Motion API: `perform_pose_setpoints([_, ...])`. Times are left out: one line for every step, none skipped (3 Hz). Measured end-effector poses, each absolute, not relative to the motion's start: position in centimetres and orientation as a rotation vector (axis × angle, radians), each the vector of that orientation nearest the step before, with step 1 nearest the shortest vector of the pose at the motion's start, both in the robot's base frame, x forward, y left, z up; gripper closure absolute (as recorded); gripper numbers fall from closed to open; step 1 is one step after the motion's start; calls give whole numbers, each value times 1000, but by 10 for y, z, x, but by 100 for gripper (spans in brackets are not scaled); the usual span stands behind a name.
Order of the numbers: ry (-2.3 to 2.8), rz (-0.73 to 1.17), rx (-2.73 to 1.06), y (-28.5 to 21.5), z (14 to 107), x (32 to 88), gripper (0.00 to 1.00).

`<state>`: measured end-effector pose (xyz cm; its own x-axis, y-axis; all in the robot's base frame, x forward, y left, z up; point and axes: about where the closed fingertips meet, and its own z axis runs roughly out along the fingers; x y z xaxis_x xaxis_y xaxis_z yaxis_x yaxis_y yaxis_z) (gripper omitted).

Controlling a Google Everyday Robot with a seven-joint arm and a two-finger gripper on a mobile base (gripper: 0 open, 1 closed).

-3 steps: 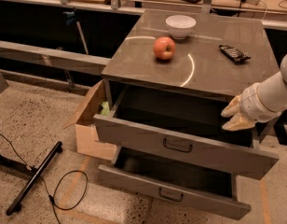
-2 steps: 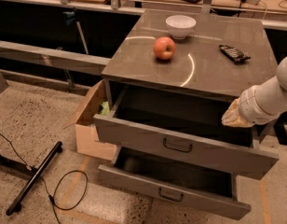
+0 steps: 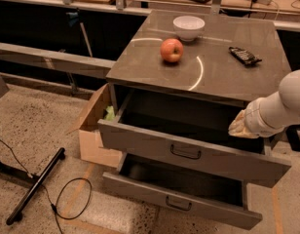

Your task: Open top drawer

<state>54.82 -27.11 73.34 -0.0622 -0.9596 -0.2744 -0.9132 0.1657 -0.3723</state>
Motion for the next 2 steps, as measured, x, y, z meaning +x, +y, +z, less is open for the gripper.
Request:
perform_pose_setpoints([2018,-127,-1759,-269,712,548,100])
perform_pose_setpoints([2037,-109,-1760,-266,692,546,100])
